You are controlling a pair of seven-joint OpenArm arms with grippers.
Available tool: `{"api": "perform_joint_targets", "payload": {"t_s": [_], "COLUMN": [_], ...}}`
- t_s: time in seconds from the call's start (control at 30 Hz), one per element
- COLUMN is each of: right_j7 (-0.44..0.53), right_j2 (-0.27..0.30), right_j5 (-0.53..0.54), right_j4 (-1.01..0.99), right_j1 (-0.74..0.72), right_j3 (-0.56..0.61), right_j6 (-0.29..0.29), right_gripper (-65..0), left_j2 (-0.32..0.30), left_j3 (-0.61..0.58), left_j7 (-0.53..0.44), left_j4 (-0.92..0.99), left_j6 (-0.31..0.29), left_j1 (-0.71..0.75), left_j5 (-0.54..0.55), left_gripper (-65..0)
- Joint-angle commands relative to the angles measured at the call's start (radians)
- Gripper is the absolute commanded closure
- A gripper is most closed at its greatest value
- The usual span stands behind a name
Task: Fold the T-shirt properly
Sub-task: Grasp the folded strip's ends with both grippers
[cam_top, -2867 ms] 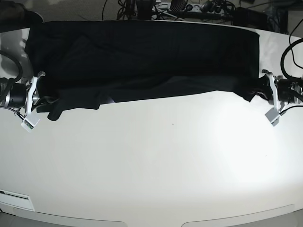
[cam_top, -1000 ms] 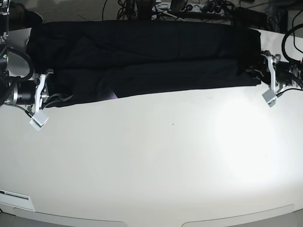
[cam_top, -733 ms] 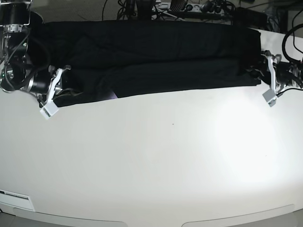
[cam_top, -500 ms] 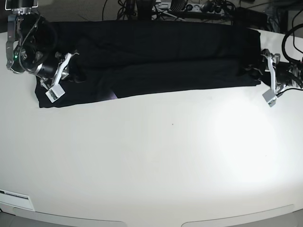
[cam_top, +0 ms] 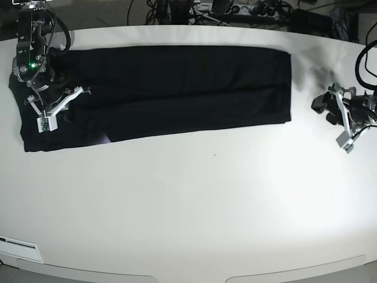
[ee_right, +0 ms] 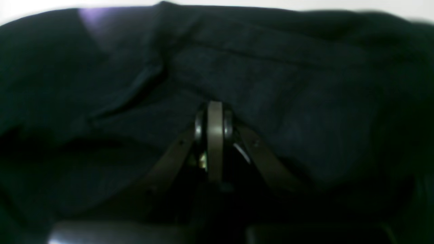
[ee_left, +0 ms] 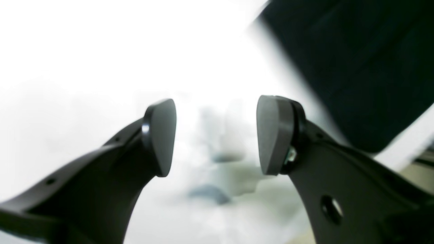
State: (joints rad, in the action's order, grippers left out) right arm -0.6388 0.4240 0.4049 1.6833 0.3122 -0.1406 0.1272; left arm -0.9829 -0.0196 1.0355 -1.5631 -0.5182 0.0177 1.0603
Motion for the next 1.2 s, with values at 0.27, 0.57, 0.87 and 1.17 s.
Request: {"api": "perform_joint_targets", "payload": {"t_s": [0.27,0.57,0.87,1.17], "right_j7": [-0.125,-0.178,-0.158,-0.158], "right_j2": [-0.097,-0.094,-0.094,-0.094], "right_j5": [-0.071,-0.073,-0.073,-0.069], "right_j4": [0.01,0.179,0.193,0.193], "right_j1": [-0.05,-0.096,-0.096,-0.106], "right_j3": [-0.003,-0.005,-0.005,-0.005], "right_j6": [-0.063,-0.025,-0.007,0.03], "right_gripper": [0.0,-29.8,-30.2,-30.2], "left_j2": [0.055,0.196,0.271,0.381], "left_j3": [0.085,0.393,0.675,0.658], "left_j7": [0.011,0.066,0.131,0.163], "left_j4": [-0.007,0.019,0.16,0.176], "left_j6": [0.06,0.047,0.008,-0.006], "left_j1": [-0.03,-0.005,0.152,0.248], "left_j5": [0.006,0.079,0.289,0.359], "left_gripper": [-38.8,-38.8,-38.8,-38.8]}}
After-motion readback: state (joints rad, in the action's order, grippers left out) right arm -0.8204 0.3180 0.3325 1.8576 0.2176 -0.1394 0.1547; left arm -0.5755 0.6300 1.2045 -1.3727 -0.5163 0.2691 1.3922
